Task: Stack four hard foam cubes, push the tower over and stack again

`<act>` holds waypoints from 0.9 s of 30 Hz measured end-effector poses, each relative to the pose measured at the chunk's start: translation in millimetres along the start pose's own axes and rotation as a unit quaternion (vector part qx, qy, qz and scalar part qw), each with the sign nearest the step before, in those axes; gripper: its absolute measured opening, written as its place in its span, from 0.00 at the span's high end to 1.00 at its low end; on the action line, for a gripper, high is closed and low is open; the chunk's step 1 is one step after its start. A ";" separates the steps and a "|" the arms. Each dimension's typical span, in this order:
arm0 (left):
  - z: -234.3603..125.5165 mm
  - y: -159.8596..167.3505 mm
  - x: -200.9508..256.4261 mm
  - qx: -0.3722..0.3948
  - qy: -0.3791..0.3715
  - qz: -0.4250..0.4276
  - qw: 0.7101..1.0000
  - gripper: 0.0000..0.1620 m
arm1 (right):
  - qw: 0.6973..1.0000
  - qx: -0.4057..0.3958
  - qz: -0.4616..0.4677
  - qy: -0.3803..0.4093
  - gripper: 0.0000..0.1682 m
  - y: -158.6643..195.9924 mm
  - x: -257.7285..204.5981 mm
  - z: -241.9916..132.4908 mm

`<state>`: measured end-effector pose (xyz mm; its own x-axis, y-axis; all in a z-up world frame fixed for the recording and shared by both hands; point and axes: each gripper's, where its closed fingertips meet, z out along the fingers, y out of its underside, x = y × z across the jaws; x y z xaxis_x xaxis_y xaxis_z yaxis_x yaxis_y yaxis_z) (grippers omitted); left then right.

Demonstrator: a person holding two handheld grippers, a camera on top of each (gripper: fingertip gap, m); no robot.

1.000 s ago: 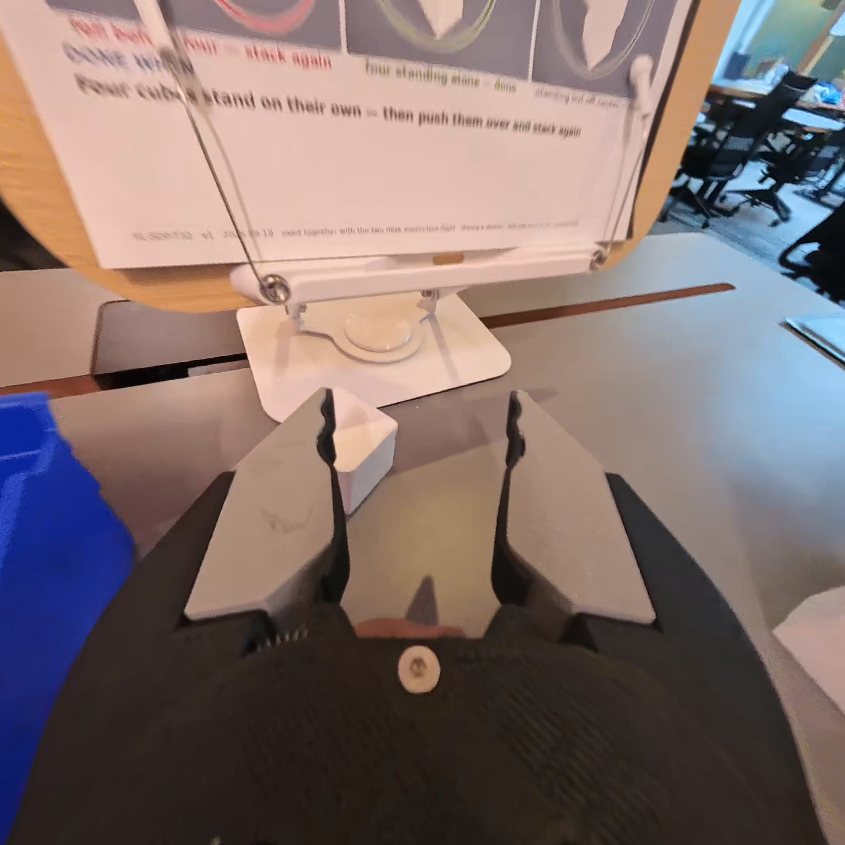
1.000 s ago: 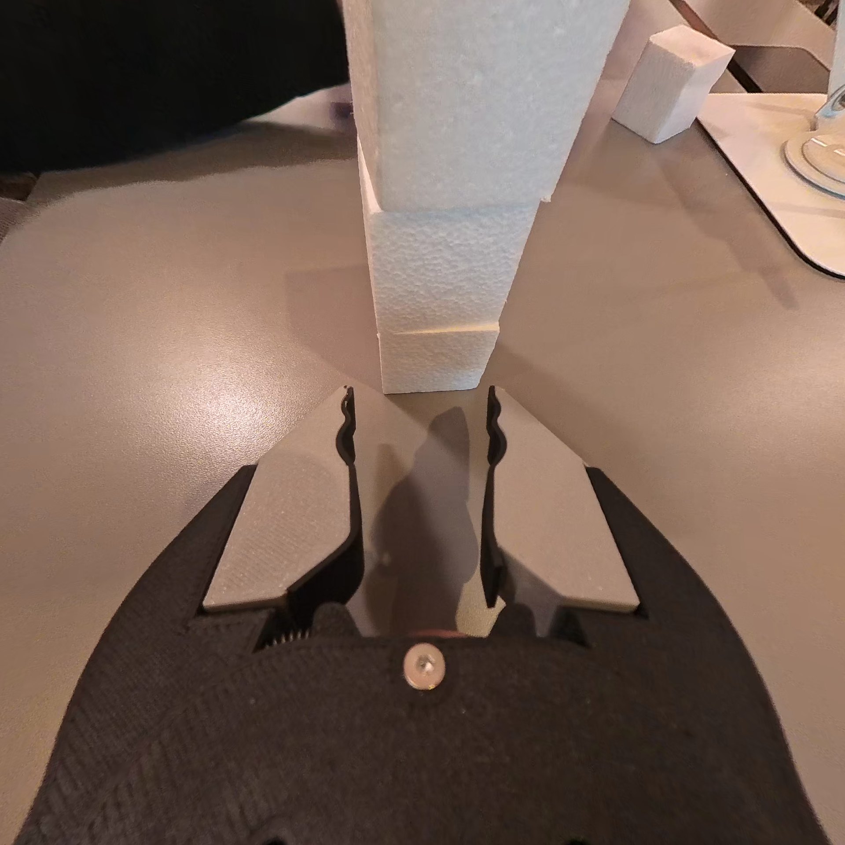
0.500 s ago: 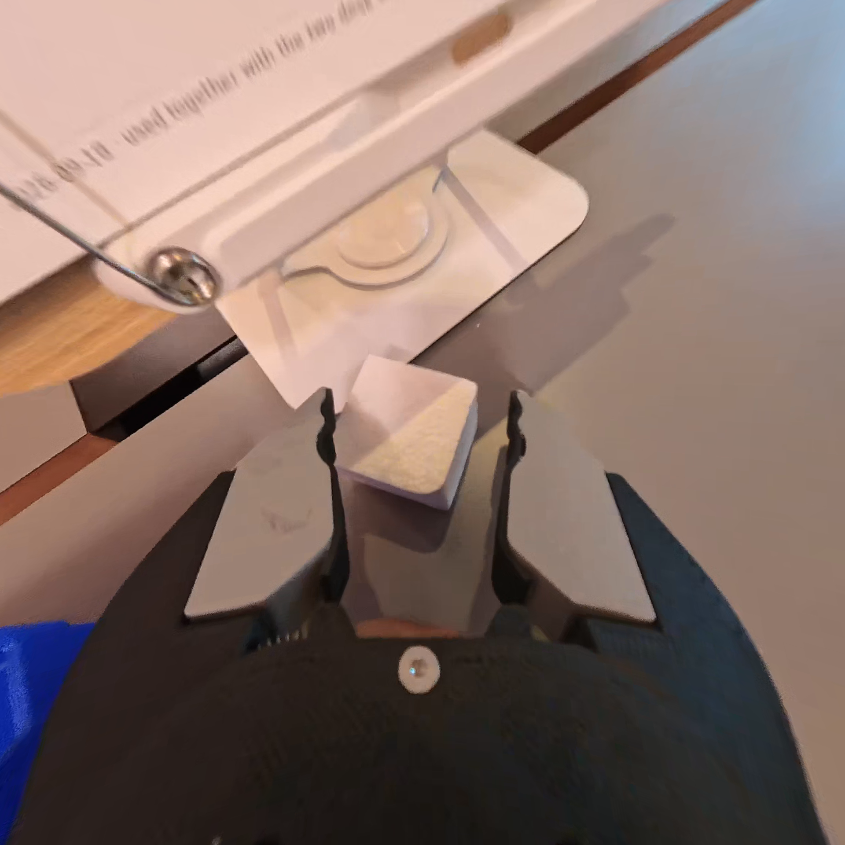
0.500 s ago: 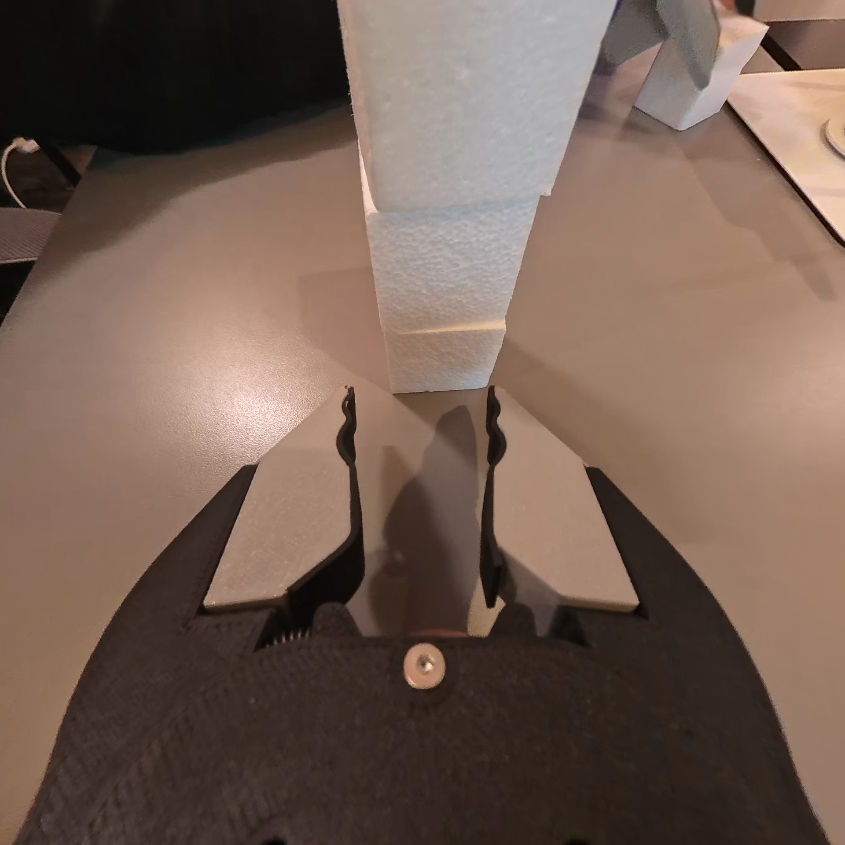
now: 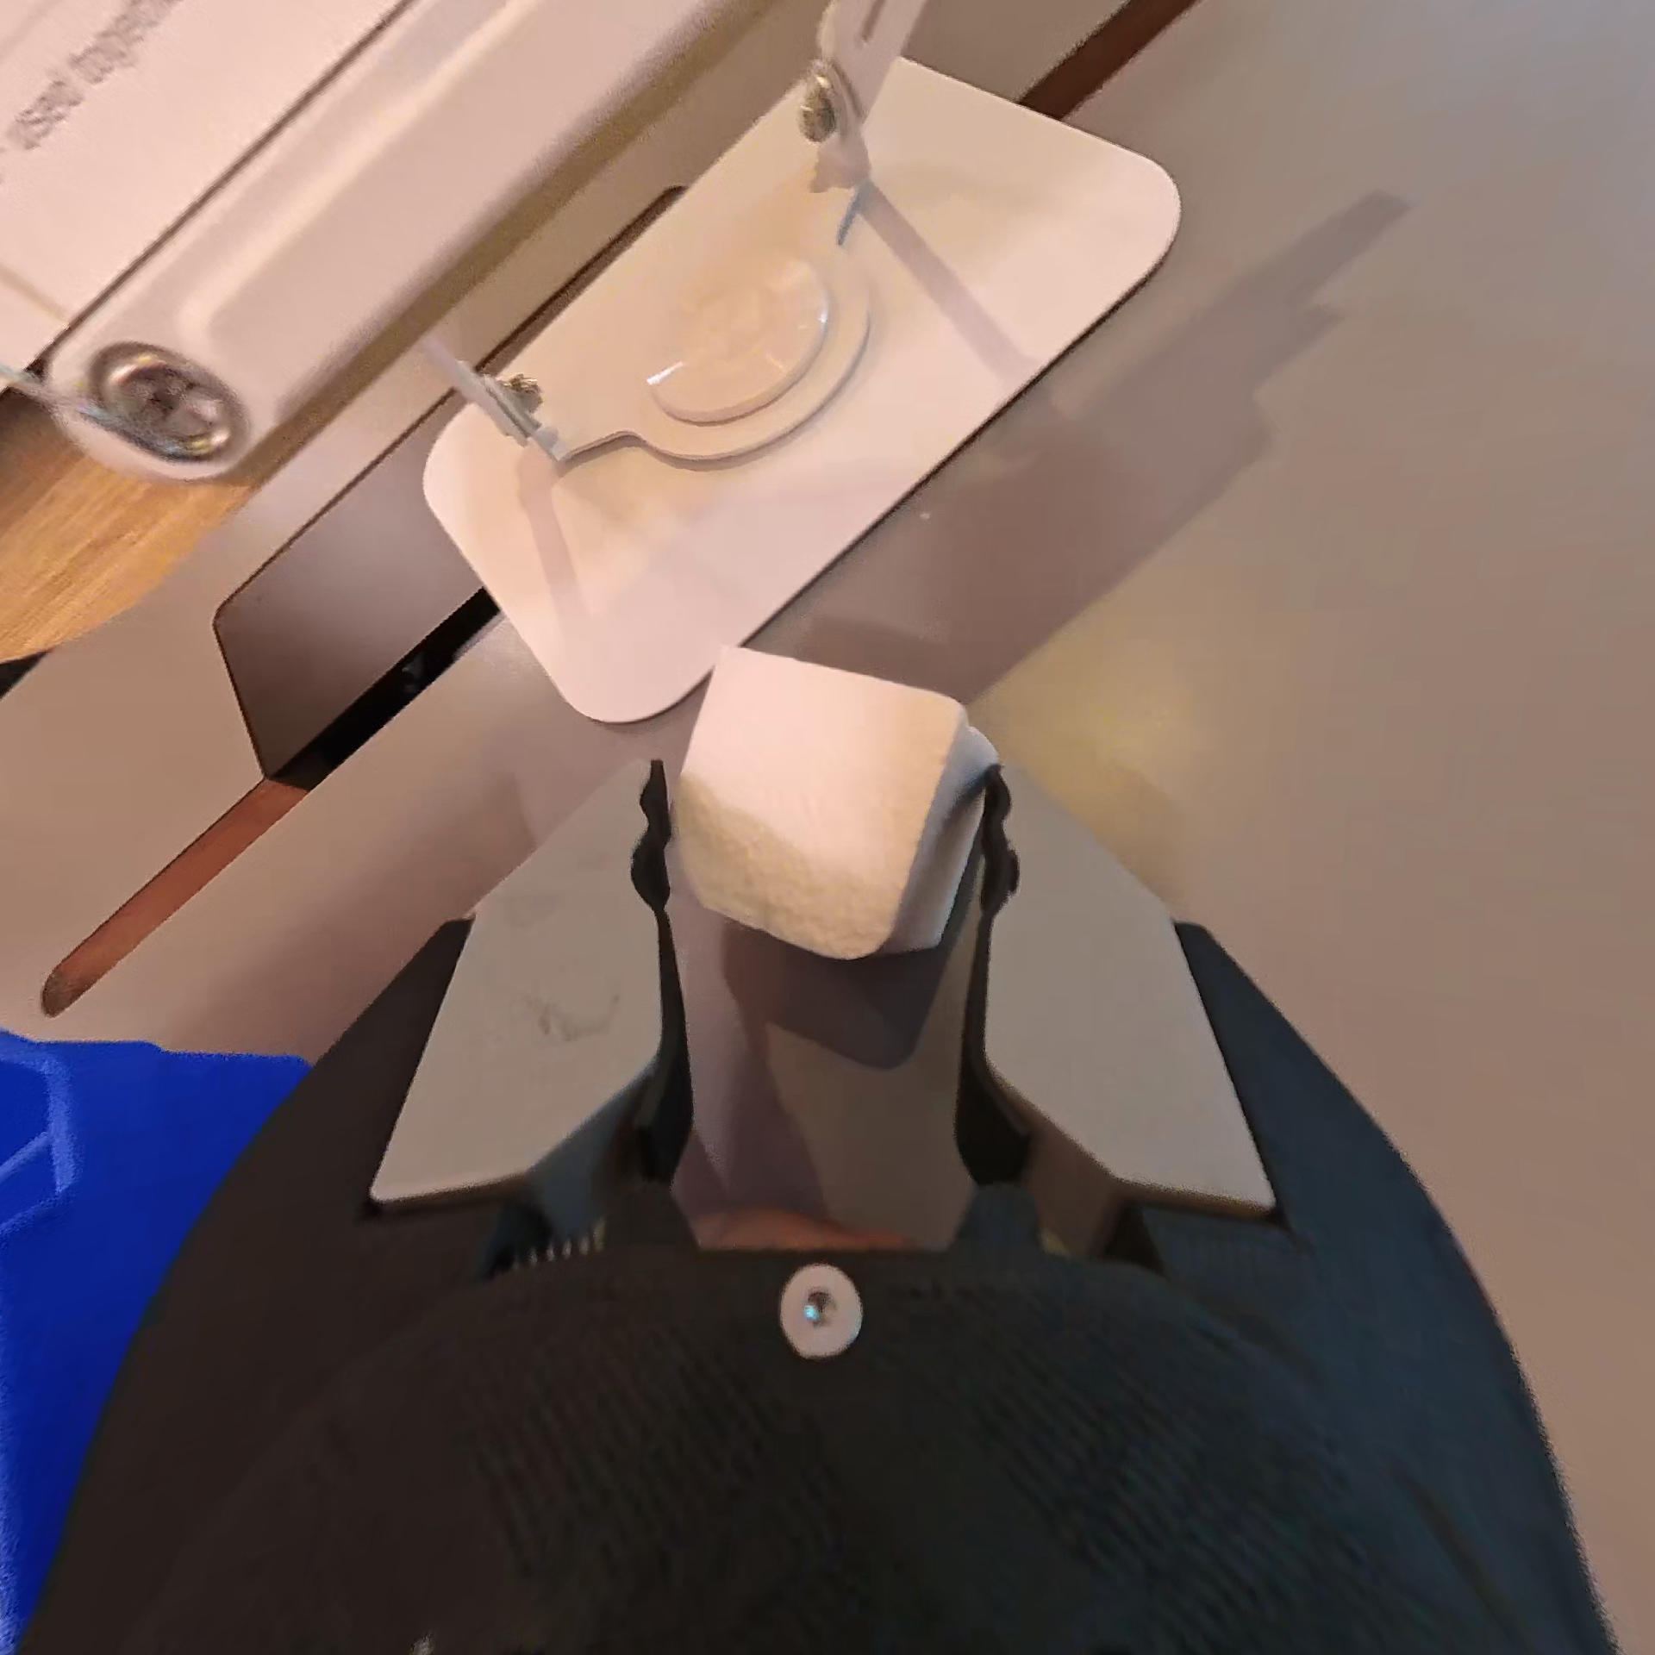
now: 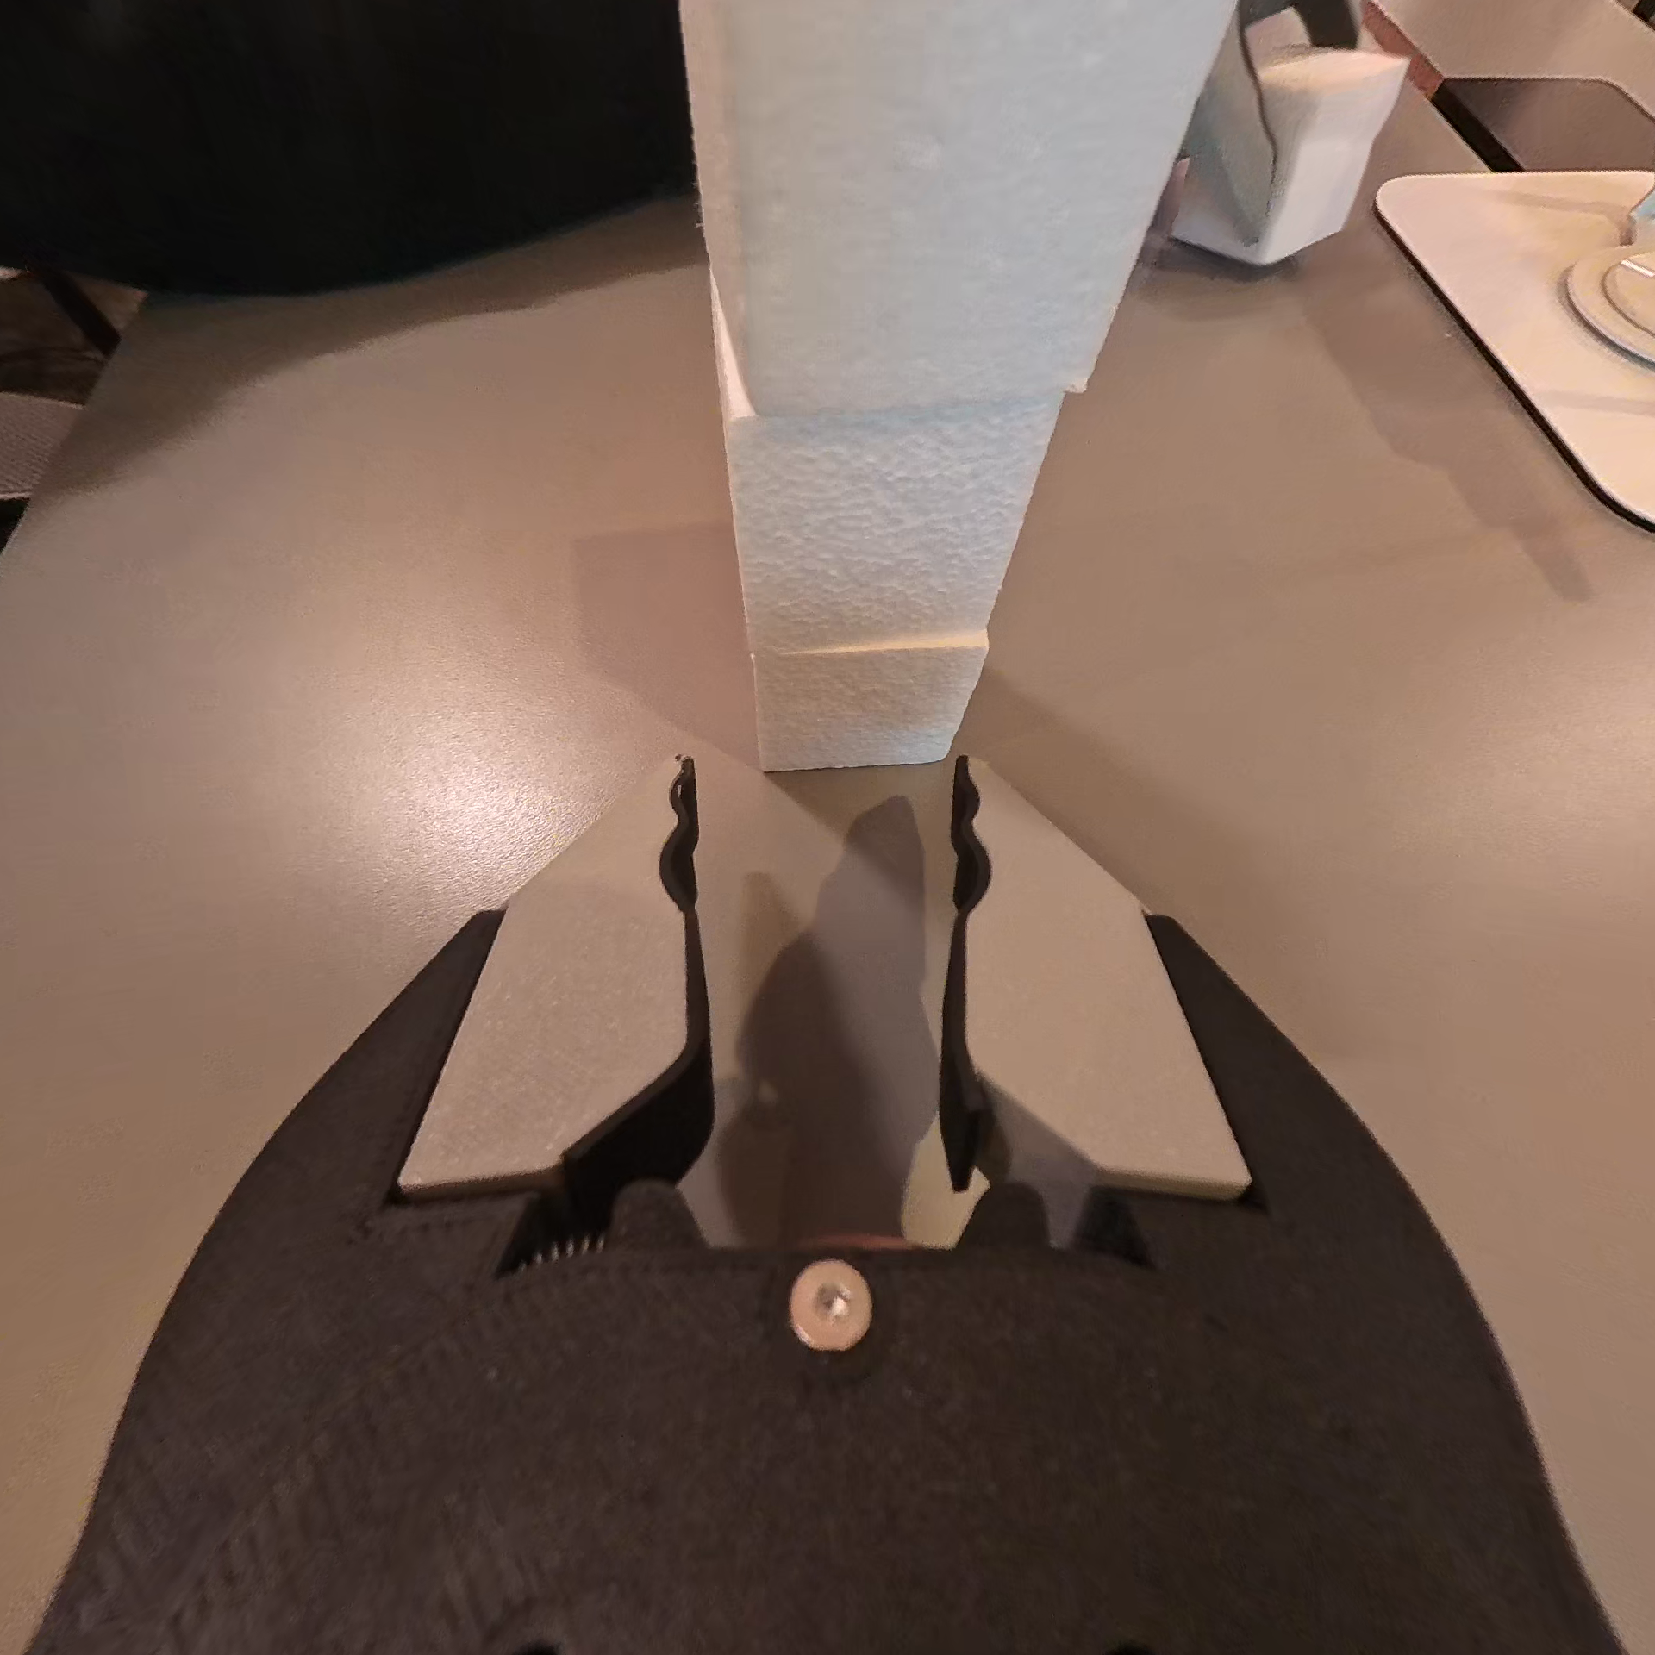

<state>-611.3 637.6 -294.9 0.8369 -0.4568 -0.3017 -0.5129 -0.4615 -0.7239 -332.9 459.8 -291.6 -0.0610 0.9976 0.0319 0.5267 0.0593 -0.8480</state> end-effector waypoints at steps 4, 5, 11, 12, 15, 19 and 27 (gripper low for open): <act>-3.1 0.3 14.3 -0.016 0.003 0.036 0.999 0.57 | 1.000 0.000 -0.001 0.001 0.67 0.1 -0.4 -0.2; -3.7 -0.4 18.1 -0.017 0.005 0.043 0.999 0.57 | 1.000 0.000 -0.001 0.000 0.67 0.1 -0.6 -0.1; -16.3 -12.5 56.6 -0.018 0.077 0.102 0.992 0.57 | 1.000 -0.004 -0.003 -0.004 0.67 1.0 -1.9 0.6; -19.1 -15.1 64.9 -0.014 0.096 0.107 0.990 0.57 | 1.000 -0.005 -0.003 -0.004 0.67 1.1 -2.0 0.6; -23.6 -19.0 80.5 -0.004 0.129 0.122 0.984 0.57 | 1.000 -0.005 -0.002 -0.004 0.67 1.1 -1.9 0.6; -24.7 -21.1 87.4 0.011 0.152 0.105 0.983 0.56 | 1.000 -0.005 -0.001 -0.004 0.67 1.3 -1.7 0.8; -37.1 -22.0 80.6 0.027 0.158 0.096 0.982 0.56 | 1.000 -0.005 -0.001 -0.005 0.67 1.1 -1.7 0.7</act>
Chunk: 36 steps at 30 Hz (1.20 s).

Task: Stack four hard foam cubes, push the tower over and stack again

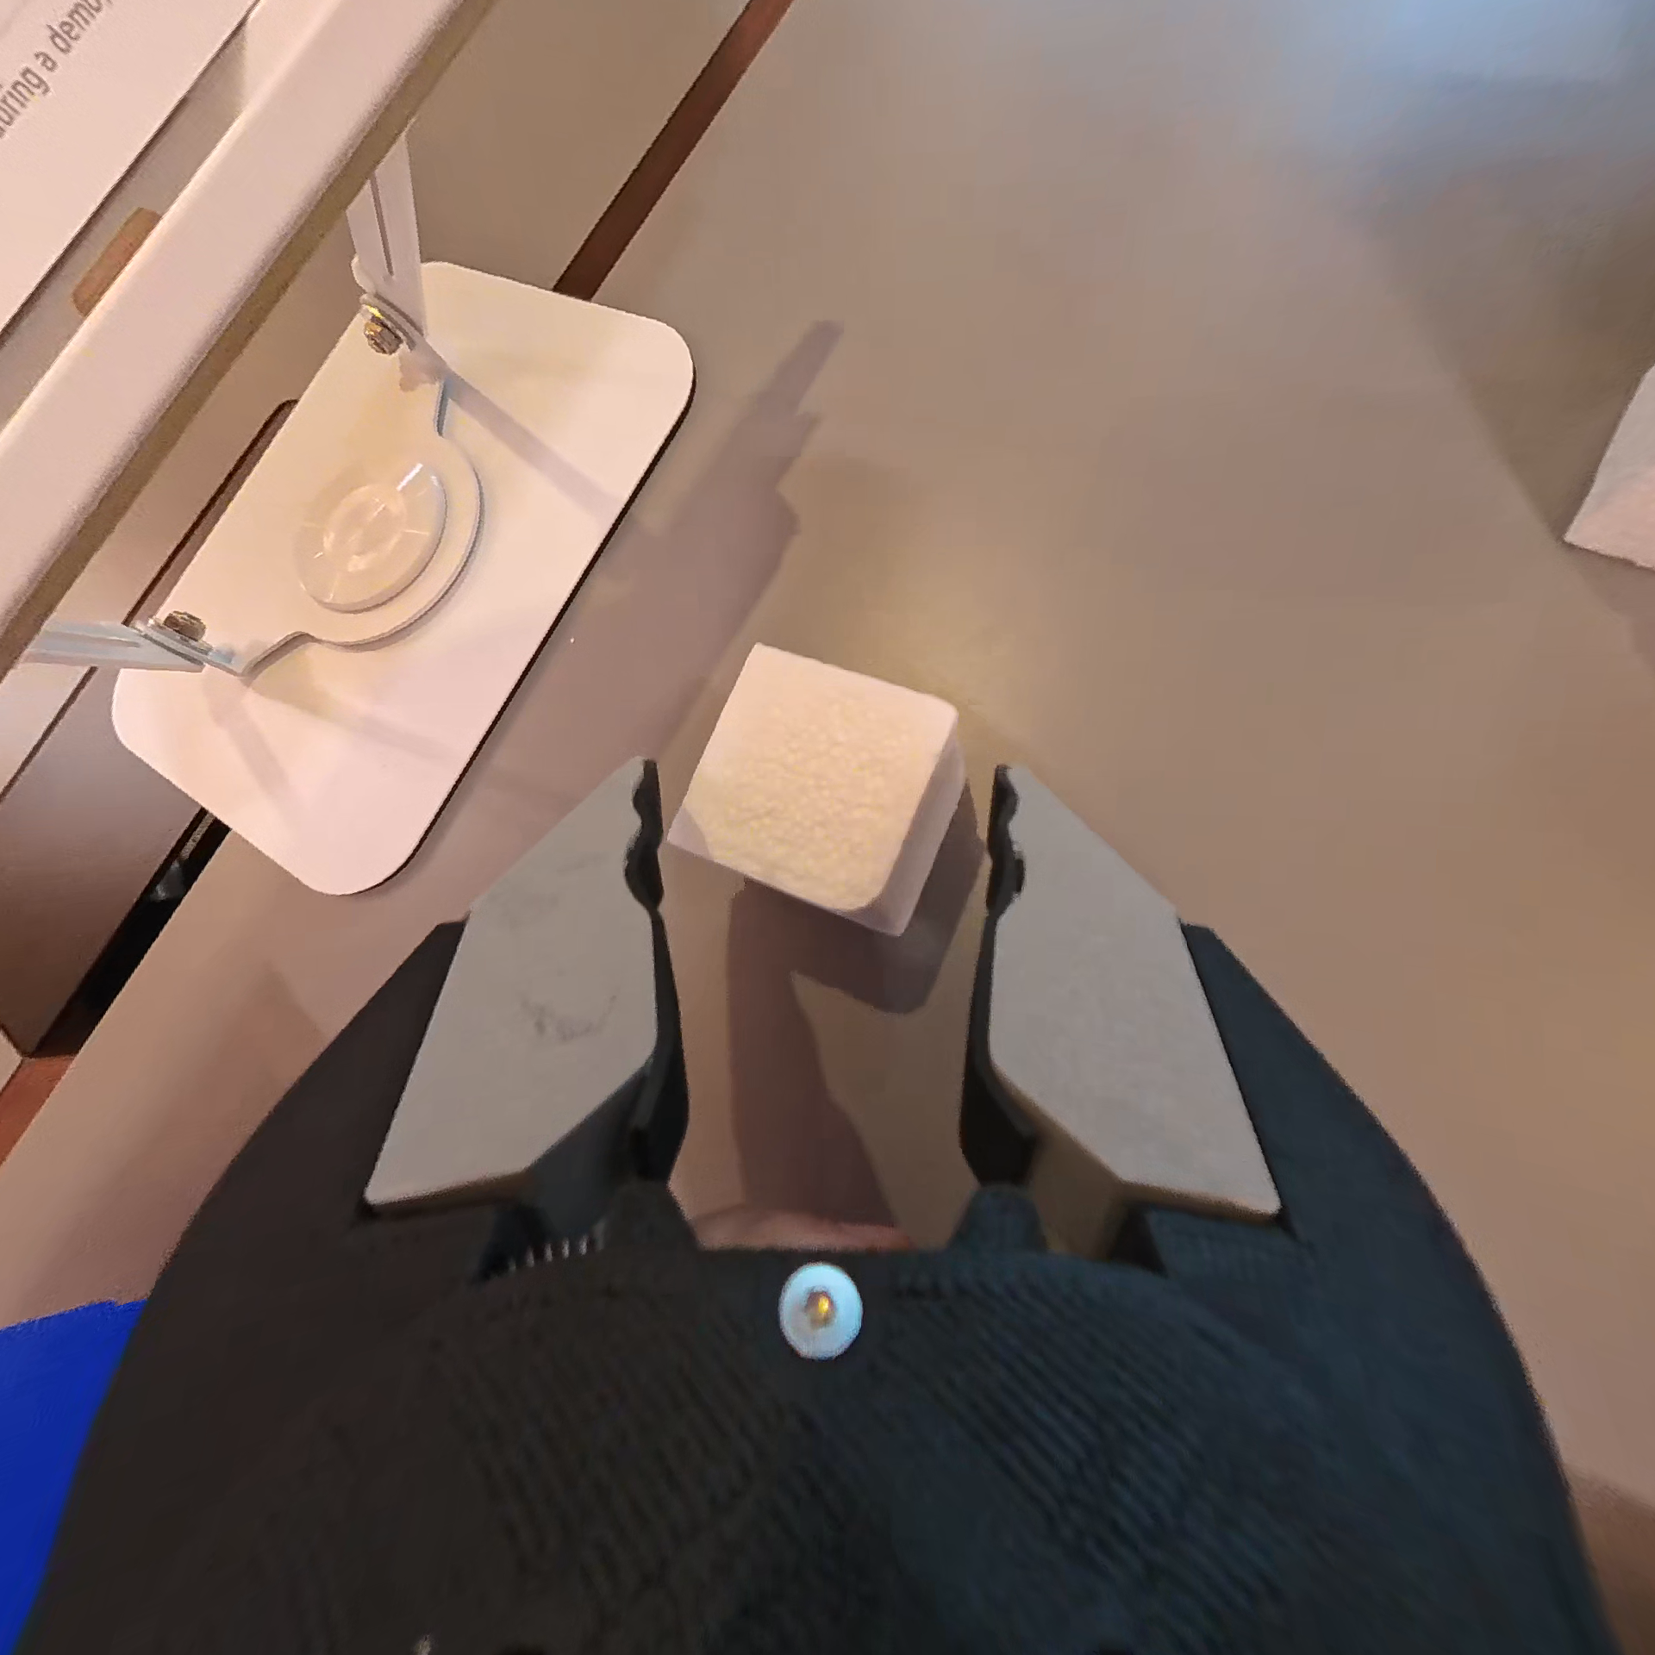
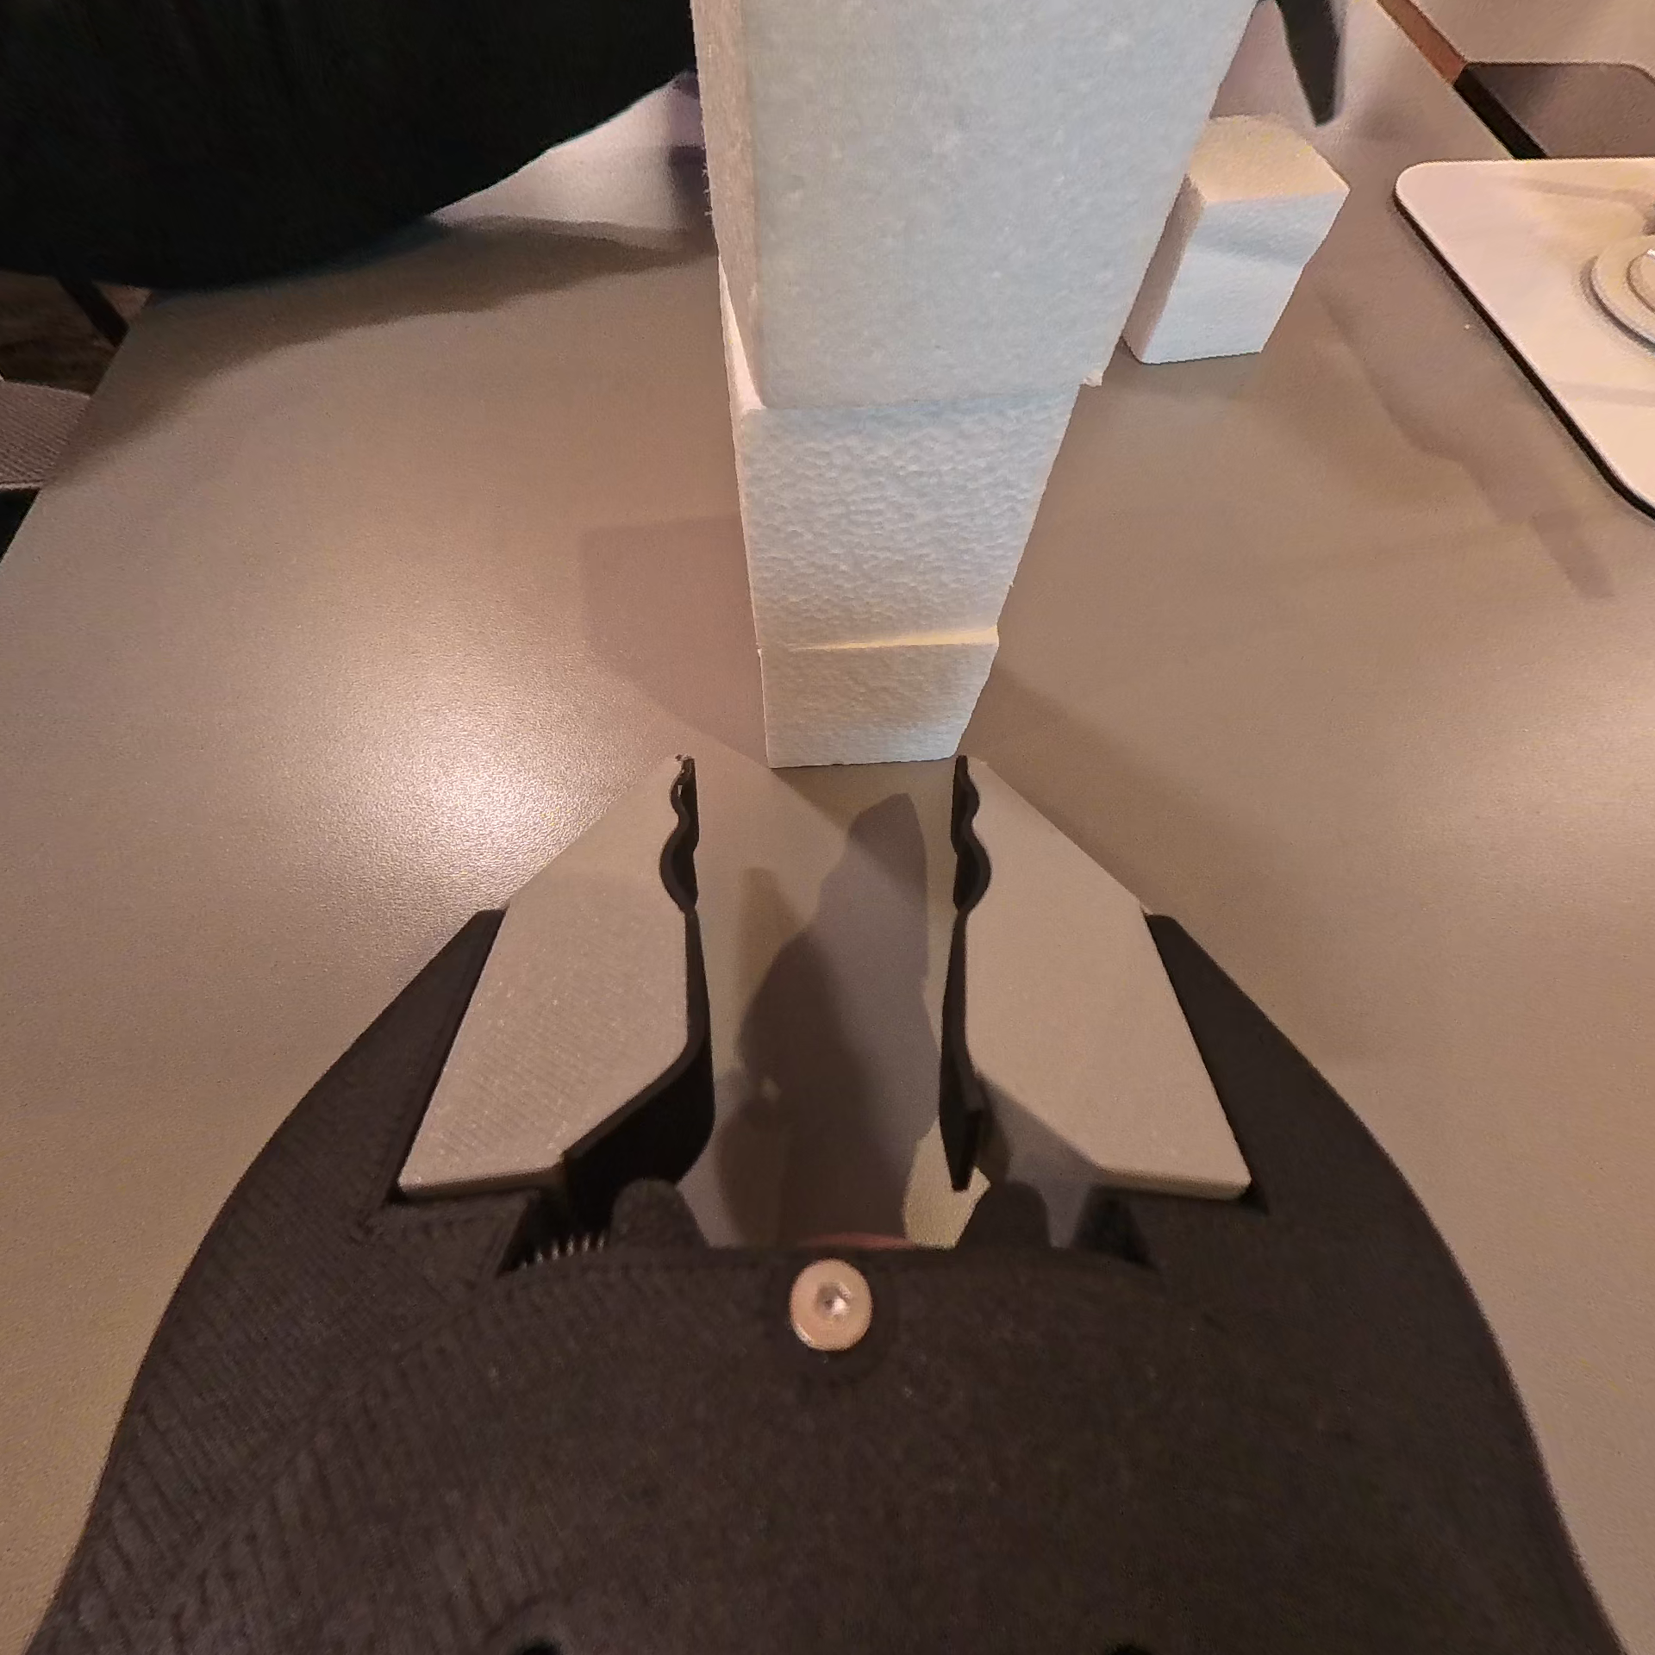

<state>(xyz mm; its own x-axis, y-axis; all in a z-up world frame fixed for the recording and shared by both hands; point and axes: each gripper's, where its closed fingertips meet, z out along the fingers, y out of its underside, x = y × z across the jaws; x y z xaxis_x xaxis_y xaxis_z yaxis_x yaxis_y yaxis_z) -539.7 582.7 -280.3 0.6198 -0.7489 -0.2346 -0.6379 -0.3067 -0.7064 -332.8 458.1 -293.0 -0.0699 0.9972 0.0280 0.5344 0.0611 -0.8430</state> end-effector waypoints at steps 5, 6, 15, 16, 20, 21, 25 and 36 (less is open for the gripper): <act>-3.5 1.9 4.4 0.016 0.033 -0.019 0.999 0.55 | 1.000 -0.001 -0.001 0.000 0.67 0.2 -0.1 0.2; -3.4 3.2 2.4 0.018 0.031 -0.018 0.999 0.55 | 1.000 -0.001 -0.001 0.001 0.67 0.3 -0.1 0.2; 5.0 26.9 5.0 -0.009 0.054 -0.028 0.998 0.59 | 1.000 0.000 0.001 -0.001 0.67 0.1 0.1 0.1; 3.3 27.4 11.2 -0.014 0.068 -0.021 0.997 0.61 | 1.000 0.000 0.001 -0.002 0.67 0.2 0.1 0.2; -6.2 22.1 34.2 -0.014 0.121 -0.012 0.992 0.61 | 1.000 -0.001 0.001 -0.002 0.67 0.3 -0.1 0.4; -8.5 22.2 41.8 -0.018 0.140 -0.012 0.990 0.62 | 1.000 -0.001 0.001 -0.002 0.67 0.3 -0.2 0.4; -6.7 27.9 49.3 -0.042 0.150 -0.010 0.988 0.58 | 1.000 -0.001 0.000 -0.001 0.67 0.4 -0.1 0.5; 1.2 17.7 47.2 -0.034 0.094 -0.076 0.992 0.55 | 1.000 0.005 0.004 -0.002 0.67 -1.1 0.3 -0.8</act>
<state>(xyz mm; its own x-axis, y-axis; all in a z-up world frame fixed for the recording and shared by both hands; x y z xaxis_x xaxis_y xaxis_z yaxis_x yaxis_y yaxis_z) -521.1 542.6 -304.7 0.6190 -0.7854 0.0033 -0.5772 -0.4577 -0.6763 -332.7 458.4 -291.6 -0.0699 0.9974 0.0192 0.5265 0.0532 -0.8485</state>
